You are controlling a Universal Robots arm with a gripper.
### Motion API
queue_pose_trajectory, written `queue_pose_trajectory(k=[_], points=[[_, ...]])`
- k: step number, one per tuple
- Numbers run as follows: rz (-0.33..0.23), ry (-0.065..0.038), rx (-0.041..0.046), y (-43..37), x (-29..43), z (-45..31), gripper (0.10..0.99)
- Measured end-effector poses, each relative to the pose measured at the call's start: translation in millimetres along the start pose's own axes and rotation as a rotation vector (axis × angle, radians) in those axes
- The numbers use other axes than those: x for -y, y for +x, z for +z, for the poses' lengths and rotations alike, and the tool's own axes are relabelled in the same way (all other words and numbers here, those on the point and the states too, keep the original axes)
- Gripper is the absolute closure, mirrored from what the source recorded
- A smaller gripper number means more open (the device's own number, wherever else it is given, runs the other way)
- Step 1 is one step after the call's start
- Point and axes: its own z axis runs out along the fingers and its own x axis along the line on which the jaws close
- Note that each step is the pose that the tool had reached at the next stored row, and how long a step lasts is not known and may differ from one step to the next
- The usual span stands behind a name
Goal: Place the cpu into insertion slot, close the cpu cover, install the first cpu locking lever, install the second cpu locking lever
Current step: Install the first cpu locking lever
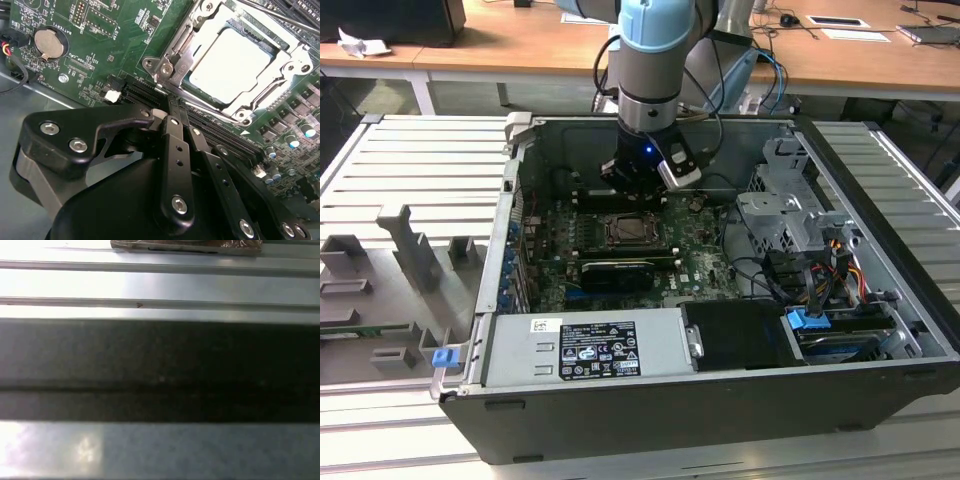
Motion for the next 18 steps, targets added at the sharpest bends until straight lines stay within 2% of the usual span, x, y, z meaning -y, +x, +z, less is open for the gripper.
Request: queue_pose_trajectory(k=[4,10,18], points=[[0.0,0.0,-0.0001,-0.1,-0.3,-2.9,0.976],[0.0,0.002,-0.0001,-0.1,0.0,-1.1,0.976],[0.0,0.016,-0.0004,0.0,0.1,-0.3,0.976]])
